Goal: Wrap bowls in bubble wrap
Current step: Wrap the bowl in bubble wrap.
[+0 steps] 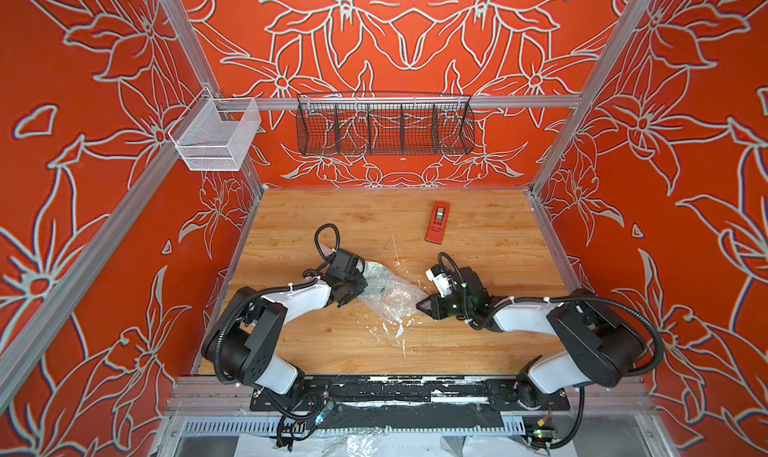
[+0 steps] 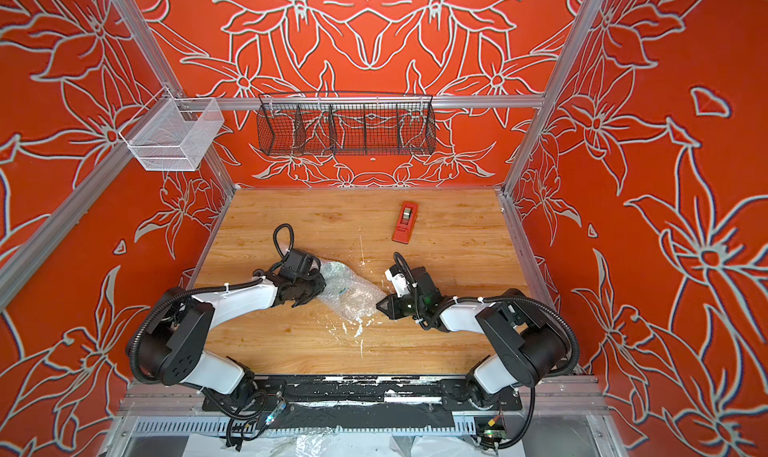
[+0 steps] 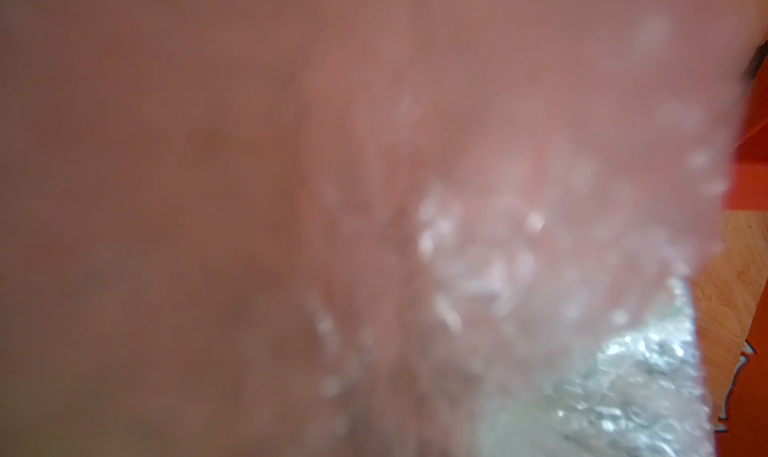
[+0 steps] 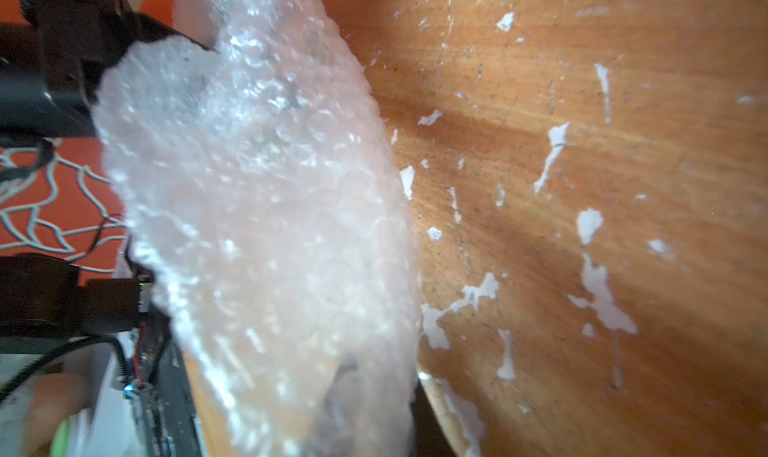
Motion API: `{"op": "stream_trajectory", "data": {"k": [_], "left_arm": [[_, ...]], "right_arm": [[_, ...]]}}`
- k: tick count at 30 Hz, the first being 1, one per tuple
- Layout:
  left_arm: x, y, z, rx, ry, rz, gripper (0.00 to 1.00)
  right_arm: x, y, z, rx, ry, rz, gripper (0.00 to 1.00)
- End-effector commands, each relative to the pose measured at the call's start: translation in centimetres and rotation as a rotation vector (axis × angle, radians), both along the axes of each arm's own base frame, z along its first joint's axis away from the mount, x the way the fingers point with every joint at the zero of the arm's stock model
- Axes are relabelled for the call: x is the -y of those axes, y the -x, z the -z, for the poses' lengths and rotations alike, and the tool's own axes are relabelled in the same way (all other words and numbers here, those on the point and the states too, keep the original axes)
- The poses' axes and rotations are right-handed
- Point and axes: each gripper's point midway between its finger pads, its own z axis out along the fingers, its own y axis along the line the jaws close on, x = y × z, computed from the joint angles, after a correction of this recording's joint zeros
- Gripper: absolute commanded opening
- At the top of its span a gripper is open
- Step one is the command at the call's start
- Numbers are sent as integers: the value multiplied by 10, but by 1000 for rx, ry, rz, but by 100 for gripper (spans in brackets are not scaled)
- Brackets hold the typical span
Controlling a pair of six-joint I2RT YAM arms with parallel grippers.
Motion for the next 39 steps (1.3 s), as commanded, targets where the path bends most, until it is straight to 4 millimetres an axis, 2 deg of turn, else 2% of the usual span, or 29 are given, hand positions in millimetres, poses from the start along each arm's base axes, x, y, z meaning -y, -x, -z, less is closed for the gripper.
{"op": "stream_trajectory", "data": {"k": [1, 3, 5, 11, 16, 21, 25, 28, 33, 35, 39], "left_arm": [[-14, 30, 24, -112, -72, -13, 0], [-16, 31, 25, -111, -81, -19, 0], [-16, 30, 25, -106, -87, -22, 0], [-17, 30, 25, -98, -110, -23, 0], [-15, 32, 28, -101, -112, -13, 0], [-11, 33, 28, -99, -101, -5, 0], [-9, 34, 28, -96, -97, 0, 0], [-9, 34, 28, -96, -95, 3, 0], [-6, 33, 25, -83, -82, 6, 0], [-6, 33, 25, -83, -80, 7, 0], [-6, 34, 25, -81, -76, 7, 0]], "right_arm": [[-20, 0, -29, -3, -91, -72, 6], [-27, 3, -45, -16, -133, -105, 0], [-34, 6, -64, -22, -187, -137, 0], [-46, 4, -104, -2, -256, -189, 0], [-67, -10, -127, 31, -293, -225, 0], [-95, -33, -133, 44, -340, -228, 0], [-116, -52, -123, 43, -350, -208, 0], [-135, -57, -109, 30, -320, -213, 0], [-152, -62, -61, -53, -192, -162, 0], [-152, -64, -41, -89, -145, -127, 0], [-152, -63, -13, -114, -65, -99, 0]]}}
